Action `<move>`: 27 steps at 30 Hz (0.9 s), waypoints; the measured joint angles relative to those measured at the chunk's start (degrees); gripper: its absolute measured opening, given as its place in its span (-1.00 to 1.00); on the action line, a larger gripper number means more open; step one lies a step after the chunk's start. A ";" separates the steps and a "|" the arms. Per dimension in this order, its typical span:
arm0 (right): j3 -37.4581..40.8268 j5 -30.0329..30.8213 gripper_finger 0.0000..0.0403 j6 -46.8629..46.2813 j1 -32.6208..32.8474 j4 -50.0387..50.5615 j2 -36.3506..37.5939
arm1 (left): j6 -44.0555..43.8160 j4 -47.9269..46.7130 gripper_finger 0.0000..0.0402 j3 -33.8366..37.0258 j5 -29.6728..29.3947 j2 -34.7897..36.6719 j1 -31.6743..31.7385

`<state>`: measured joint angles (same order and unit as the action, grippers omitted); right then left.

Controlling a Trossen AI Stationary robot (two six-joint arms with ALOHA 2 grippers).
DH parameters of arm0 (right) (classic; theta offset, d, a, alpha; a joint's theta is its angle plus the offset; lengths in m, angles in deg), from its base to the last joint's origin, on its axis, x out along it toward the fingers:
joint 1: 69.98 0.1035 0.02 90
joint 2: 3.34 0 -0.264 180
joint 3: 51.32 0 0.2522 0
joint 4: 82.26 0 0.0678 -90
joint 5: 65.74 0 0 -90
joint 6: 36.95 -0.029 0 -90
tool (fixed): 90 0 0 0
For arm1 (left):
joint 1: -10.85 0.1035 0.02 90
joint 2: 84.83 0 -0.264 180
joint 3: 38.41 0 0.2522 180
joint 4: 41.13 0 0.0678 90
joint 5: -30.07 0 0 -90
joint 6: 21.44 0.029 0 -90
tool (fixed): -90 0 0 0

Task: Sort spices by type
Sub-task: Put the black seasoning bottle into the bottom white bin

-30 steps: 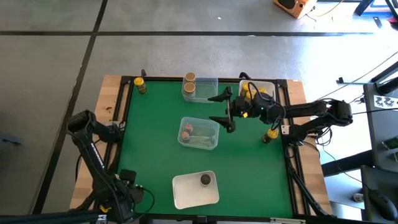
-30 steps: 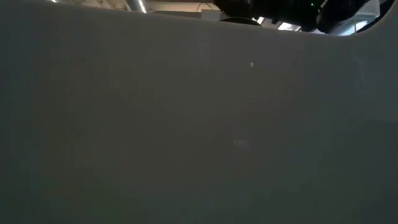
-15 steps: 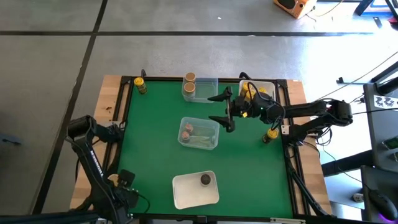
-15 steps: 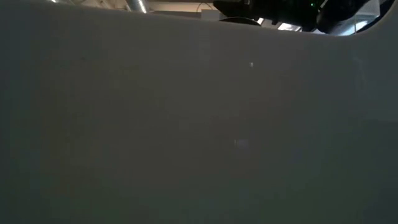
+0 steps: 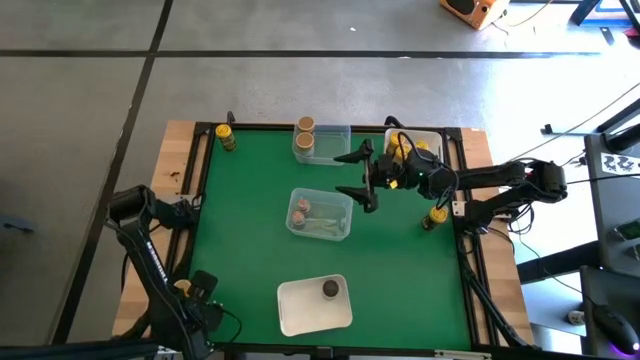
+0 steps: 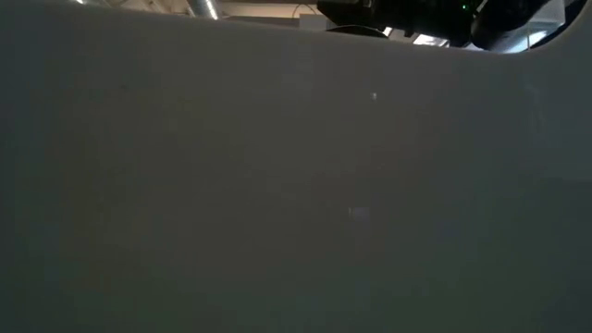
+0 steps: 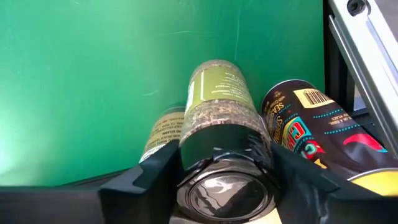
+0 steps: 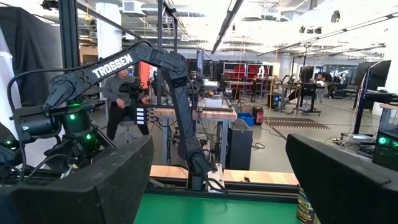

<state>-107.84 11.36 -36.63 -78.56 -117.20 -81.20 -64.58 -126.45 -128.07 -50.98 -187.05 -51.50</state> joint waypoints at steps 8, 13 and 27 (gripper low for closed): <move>0.00 0.00 0.81 0.00 0.00 0.01 0.02 | -2.53 0.12 0.06 0.00 -1.04 0.04 1.53; 0.00 0.00 0.81 0.00 0.00 0.35 0.02 | -4.98 0.15 0.04 0.00 -1.92 0.07 3.64; 0.00 0.00 0.81 0.00 0.00 0.79 0.02 | -7.83 0.67 0.05 0.02 -2.47 0.07 7.38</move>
<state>-107.84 11.36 -36.63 -78.56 -116.40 -81.18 -72.41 -125.78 -128.05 -53.45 -186.98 -44.11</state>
